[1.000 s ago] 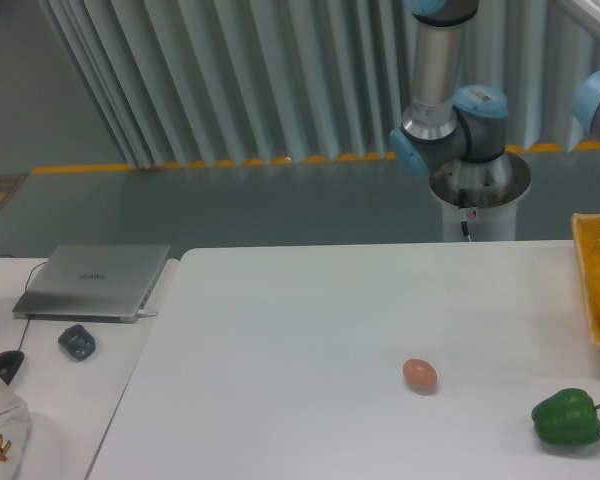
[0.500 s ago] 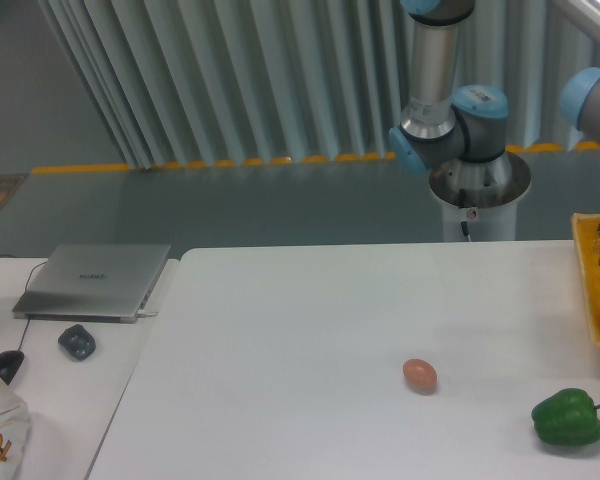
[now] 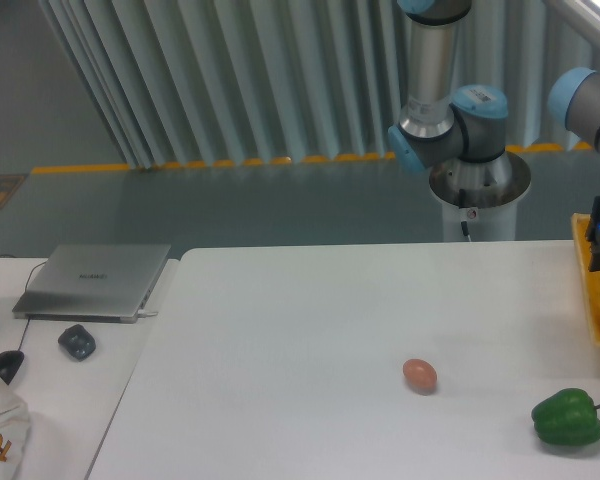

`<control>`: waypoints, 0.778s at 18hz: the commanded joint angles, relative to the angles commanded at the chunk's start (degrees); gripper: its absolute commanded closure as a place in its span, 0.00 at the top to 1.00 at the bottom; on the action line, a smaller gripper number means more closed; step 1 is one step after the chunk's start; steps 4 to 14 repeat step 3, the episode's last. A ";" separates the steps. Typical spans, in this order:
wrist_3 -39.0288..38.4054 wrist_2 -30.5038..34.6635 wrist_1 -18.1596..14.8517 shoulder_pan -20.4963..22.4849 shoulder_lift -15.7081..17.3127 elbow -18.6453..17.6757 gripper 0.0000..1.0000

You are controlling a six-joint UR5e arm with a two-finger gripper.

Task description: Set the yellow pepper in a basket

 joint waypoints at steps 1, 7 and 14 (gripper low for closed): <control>-0.54 0.00 0.97 -0.27 -0.09 -0.26 1.00; -0.45 0.09 1.42 -0.44 -0.09 -0.53 1.00; -0.45 0.09 1.42 -0.44 -0.09 -0.53 1.00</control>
